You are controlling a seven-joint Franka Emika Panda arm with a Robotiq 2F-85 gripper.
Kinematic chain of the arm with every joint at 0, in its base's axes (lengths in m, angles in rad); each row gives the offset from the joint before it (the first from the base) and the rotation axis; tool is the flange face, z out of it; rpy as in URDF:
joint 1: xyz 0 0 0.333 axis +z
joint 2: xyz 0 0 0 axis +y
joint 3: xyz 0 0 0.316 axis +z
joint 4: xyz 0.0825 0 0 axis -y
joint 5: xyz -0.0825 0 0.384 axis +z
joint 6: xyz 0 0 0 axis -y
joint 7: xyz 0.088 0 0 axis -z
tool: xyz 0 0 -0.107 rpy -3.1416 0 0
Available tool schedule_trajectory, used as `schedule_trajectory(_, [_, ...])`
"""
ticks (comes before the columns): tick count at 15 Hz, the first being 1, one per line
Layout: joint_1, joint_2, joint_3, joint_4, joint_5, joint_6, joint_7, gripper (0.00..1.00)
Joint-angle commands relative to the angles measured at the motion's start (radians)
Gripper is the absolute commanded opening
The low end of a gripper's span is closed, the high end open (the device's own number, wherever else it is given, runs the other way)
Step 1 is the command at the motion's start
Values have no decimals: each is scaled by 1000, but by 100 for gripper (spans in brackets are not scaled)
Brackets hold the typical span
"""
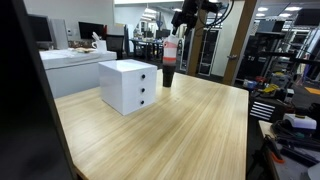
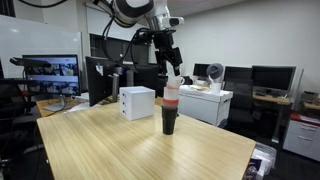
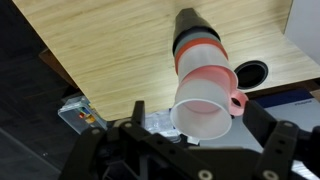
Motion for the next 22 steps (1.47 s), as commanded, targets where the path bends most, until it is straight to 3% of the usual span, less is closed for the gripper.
schedule_trajectory(1, [-24, 59, 24, 50, -19, 18, 16, 100])
schedule_trajectory(8, [-32, 124, 34, 93, -17, 28, 5, 100])
schedule_trajectory(9, [-34, 128, 35, 96, -16, 28, 3, 91])
schedule_trajectory(10, [-38, 130, 38, 97, -16, 31, -1, 71])
schedule_trajectory(14, [-40, 118, 41, 103, -17, 31, -7, 45])
schedule_trajectory(22, [-31, 66, 46, 93, -42, -14, -15, 44])
